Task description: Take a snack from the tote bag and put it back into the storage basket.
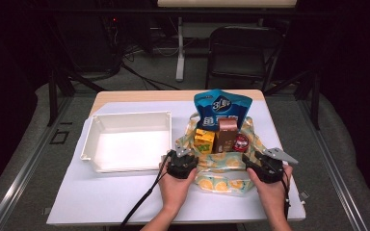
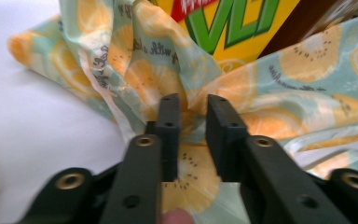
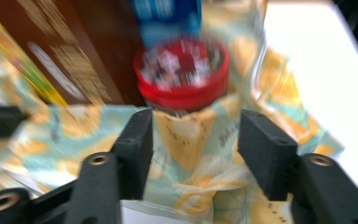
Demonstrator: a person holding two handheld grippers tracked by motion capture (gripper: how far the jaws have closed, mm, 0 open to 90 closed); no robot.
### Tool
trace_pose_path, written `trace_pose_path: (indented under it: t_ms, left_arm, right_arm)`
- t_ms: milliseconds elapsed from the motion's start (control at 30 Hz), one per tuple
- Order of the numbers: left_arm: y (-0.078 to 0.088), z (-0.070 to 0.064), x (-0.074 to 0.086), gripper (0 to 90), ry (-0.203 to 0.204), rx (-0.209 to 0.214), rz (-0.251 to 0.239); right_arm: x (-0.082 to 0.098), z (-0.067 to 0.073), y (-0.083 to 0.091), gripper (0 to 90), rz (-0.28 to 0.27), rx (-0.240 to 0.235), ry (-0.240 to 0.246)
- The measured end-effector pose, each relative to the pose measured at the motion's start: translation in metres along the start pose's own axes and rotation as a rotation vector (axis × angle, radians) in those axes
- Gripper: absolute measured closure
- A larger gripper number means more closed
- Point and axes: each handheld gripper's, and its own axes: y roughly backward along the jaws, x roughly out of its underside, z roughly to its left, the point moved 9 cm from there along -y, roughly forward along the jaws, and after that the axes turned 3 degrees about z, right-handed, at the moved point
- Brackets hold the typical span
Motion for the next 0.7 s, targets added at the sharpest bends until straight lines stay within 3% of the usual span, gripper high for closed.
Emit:
trace_pose_path:
  t_ms: [133, 300, 533, 633, 700]
  left_arm:
    - [0.022, -0.003, -0.012, 62.8, -0.011, 0.019, -0.073]
    - [0.044, -0.001, -0.024, 53.3, -0.01, 0.04, -0.125]
    - [0.065, 0.006, -0.035, 40.4, -0.05, 0.032, -0.184]
    - [0.071, 0.008, -0.038, 36.7, -0.043, 0.068, -0.187]
    - [0.074, 0.01, -0.04, 33.9, -0.059, 0.071, -0.195]
  right_arm:
    - [-0.021, 0.01, 0.022, 36.1, -0.096, -0.009, 0.0]
    - [-0.035, 0.028, 0.031, 31.5, -0.132, -0.041, 0.016]
    - [-0.049, 0.056, 0.021, 22.7, -0.149, -0.072, 0.026]
    - [-0.051, 0.067, 0.011, 21.3, -0.147, -0.068, 0.035]
    - [-0.053, 0.072, 0.005, 18.4, -0.146, -0.058, 0.031]
